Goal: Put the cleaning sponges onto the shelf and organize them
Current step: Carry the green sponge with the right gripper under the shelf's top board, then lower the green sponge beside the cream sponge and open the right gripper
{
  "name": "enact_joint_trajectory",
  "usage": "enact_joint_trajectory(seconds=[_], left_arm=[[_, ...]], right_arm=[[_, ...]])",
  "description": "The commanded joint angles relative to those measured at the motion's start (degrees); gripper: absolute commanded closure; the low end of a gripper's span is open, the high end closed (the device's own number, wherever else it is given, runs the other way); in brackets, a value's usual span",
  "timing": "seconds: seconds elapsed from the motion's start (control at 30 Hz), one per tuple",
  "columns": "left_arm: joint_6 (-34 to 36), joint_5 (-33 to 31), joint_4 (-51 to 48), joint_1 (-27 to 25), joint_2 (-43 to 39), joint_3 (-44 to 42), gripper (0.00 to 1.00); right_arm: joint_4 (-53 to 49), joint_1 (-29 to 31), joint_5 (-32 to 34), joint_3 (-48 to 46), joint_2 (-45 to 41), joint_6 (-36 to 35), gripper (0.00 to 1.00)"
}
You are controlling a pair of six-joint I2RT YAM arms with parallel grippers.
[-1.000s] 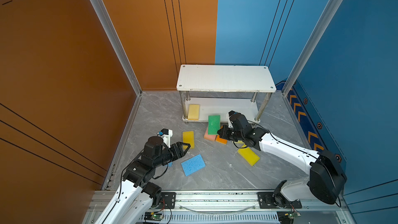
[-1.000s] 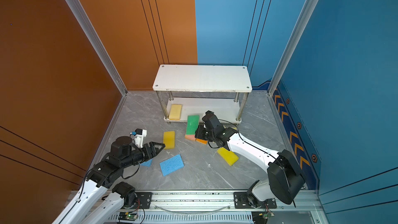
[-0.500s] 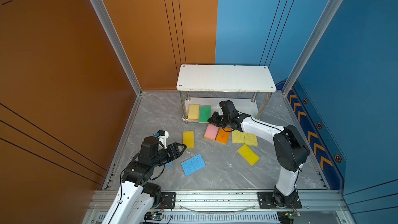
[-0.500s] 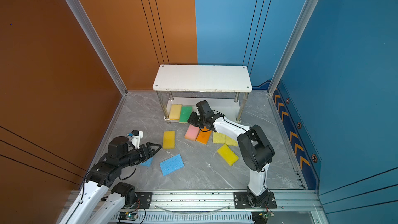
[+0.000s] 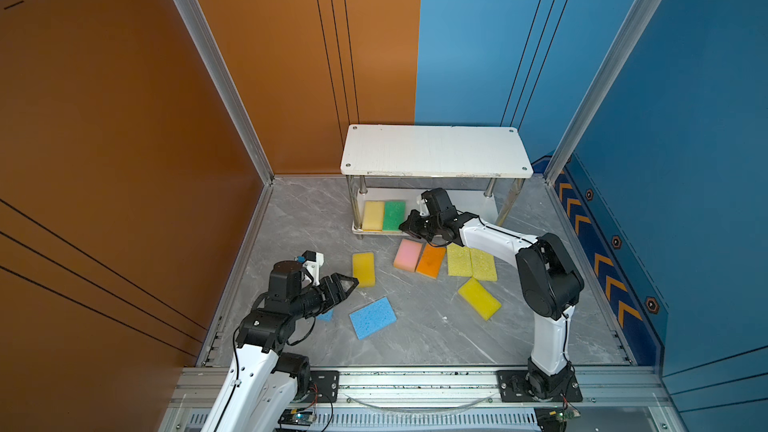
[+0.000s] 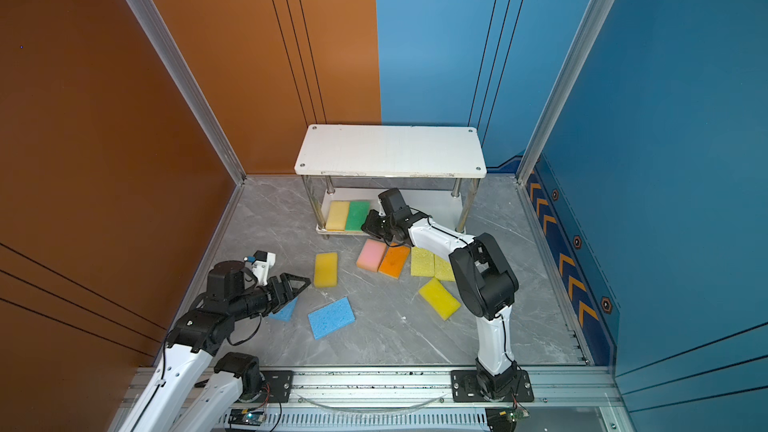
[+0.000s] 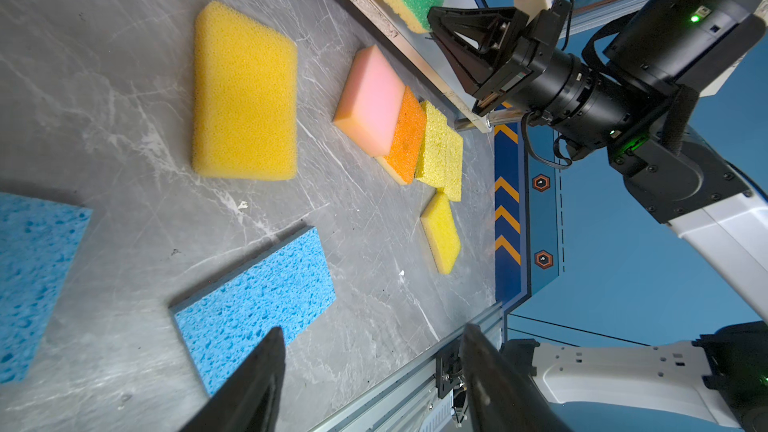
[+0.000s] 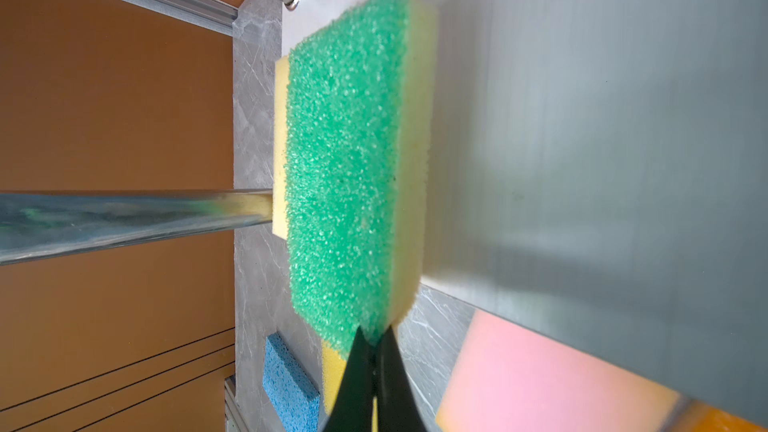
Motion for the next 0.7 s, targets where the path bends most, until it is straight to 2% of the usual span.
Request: enact_joint_trajectory(seconds=[0.0,0.67], left_arm=[[1.35,1.60,0.04,0.70,0.02,-0.74,0.33],[1.10,1.80,-0.05,1.55,0.11,-0.74,0.32]], right_arm=[[-2.53,-1.19,-1.55,1.17,-1.43,-1.96,1.00],[-5.68,-3.02,-4.55,6.73,4.67,-4.24,1.00]])
